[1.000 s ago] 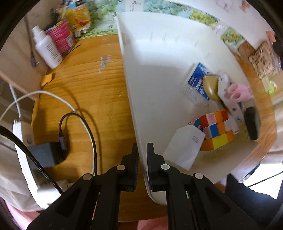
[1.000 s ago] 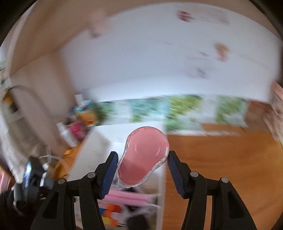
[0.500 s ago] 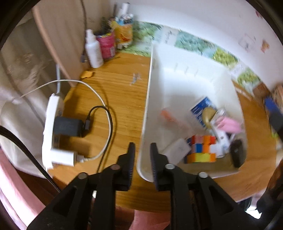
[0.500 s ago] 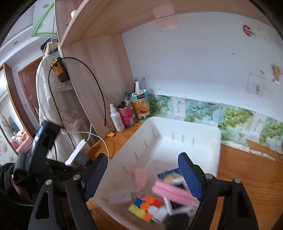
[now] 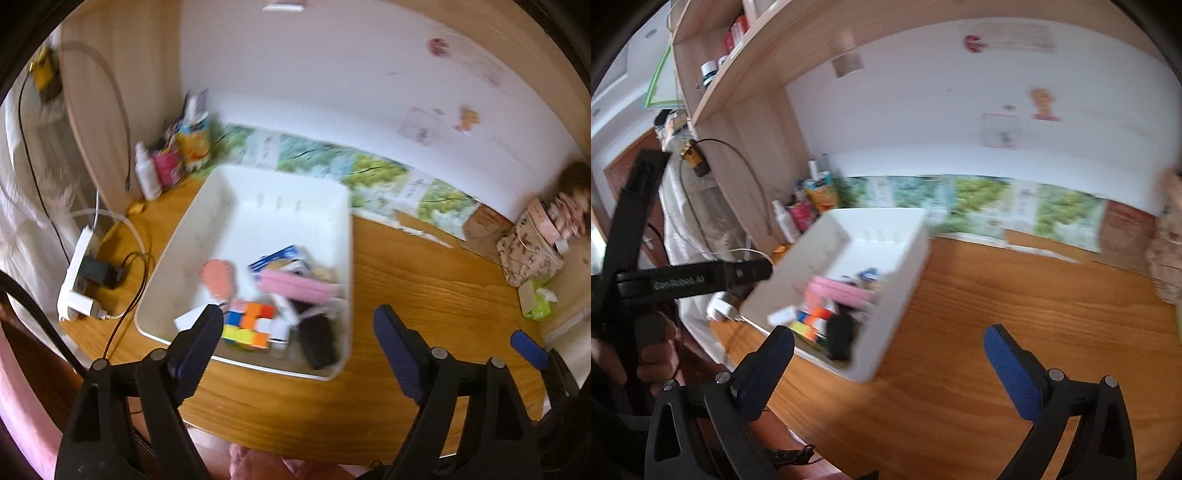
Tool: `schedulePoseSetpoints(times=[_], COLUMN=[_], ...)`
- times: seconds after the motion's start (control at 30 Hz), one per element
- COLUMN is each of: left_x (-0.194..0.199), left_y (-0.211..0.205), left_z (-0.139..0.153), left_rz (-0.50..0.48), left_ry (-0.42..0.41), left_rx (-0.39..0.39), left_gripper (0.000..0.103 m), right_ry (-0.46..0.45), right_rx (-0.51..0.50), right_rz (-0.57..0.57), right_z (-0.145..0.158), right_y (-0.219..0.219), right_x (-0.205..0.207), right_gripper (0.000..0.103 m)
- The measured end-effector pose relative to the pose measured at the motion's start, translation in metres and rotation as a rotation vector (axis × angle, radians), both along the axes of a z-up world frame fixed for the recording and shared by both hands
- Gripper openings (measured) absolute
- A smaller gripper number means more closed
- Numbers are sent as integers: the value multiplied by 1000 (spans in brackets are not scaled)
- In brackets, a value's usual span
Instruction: Organize rigid objects
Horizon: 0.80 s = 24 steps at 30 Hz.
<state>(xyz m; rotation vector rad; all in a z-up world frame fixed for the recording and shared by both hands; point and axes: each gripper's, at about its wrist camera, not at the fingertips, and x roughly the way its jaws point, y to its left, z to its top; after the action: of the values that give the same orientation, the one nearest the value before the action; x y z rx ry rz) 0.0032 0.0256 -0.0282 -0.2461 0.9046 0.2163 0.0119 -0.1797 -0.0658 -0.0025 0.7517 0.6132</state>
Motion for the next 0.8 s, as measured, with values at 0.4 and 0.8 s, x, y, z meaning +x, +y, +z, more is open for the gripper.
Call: schedulePoseSetpoints(times=[0.4, 0.8], left_x=[-24, -41], left_y=[-70, -71], left_z=[27, 20], left_rz=[-60, -98], left_ry=[-104, -103], left_rx=[156, 194], left_gripper=[102, 102], right_ry=[90, 117], right_rx=[49, -21], right_rz=[-260, -397], right_z=[24, 15], right_y=[-69, -54], right_x=[-38, -52], right_gripper=[103, 103])
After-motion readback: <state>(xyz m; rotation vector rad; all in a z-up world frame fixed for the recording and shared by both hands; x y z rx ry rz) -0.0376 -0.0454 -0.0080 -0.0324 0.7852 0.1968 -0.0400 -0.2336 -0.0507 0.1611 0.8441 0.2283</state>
